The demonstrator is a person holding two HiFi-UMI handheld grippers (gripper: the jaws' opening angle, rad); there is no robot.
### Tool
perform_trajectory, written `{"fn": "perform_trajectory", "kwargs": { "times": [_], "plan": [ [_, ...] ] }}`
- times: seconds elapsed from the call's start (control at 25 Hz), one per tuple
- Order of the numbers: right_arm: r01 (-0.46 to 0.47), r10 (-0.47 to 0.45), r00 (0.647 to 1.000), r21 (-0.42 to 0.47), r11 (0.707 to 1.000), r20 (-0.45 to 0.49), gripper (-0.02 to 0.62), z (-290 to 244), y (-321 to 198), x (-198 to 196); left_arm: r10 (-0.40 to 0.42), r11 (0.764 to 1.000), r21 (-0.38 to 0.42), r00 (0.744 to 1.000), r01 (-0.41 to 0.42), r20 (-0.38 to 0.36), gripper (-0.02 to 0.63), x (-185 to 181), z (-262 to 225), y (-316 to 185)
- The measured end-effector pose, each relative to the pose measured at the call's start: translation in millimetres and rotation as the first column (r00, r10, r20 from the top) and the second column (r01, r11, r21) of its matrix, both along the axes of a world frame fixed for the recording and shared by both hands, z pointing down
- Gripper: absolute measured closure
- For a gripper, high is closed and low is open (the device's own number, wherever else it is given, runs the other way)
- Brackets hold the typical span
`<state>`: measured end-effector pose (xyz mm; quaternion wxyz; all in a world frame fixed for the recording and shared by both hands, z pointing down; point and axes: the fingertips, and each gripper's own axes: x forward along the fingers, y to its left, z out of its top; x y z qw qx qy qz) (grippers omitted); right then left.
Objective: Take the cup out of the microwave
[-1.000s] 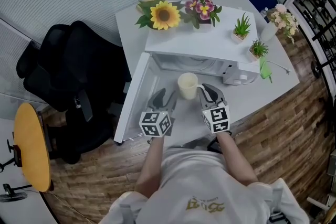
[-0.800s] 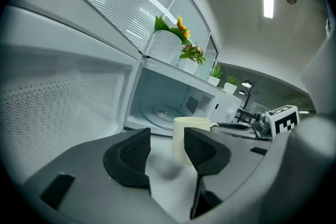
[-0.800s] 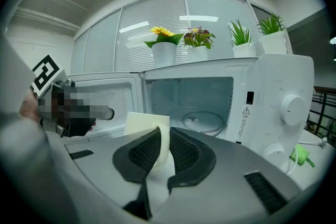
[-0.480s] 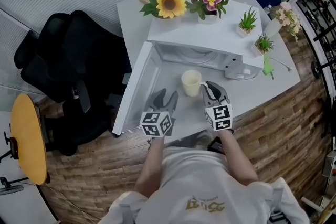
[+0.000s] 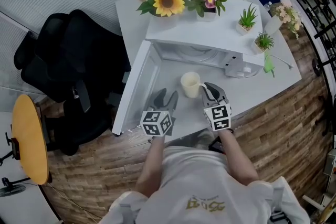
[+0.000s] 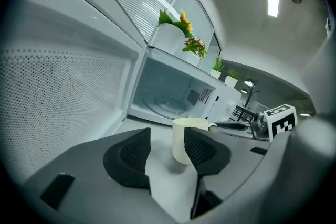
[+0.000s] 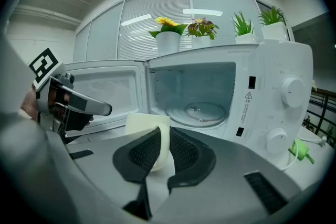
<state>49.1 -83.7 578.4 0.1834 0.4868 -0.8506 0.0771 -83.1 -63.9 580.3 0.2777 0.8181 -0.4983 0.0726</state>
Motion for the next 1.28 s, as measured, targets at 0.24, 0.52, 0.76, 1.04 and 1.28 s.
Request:
{"fn": "perform_trajectory", "kwargs": {
  "times": [0.24, 0.52, 0.76, 1.04, 1.28],
  "plan": [
    [0.027, -0.027, 1.000, -0.005, 1.000, -0.012, 0.534, 8.7, -1.3, -6.2, -0.019, 1.000, -0.011, 1.000, 0.019, 0.004, 0.402, -6.7, 3.0, -1.1],
    [0.050, -0.051, 0.999, -0.018, 0.999, -0.014, 0.534, 13.3, -7.4, -14.8, -0.034, 0.999, -0.021, 0.999, 0.034, 0.004, 0.402, -10.7, 8.7, -3.1],
    [0.057, -0.057, 0.998, -0.020, 0.998, -0.011, 0.534, 18.3, -12.1, -18.8, -0.041, 0.999, -0.034, 0.999, 0.041, 0.010, 0.402, -15.6, 14.6, -1.1],
    [0.076, -0.076, 0.997, -0.008, 0.997, -0.020, 0.532, 21.4, -14.1, -24.5, -0.051, 0.998, -0.044, 0.999, 0.052, 0.013, 0.402, -21.6, 17.9, -0.8],
    [0.081, -0.081, 0.996, -0.003, 0.997, -0.035, 0.531, 23.3, -13.9, -23.6, -0.061, 0.997, -0.048, 0.998, 0.061, 0.009, 0.402, -26.7, 19.8, -1.4]
  ]
}}
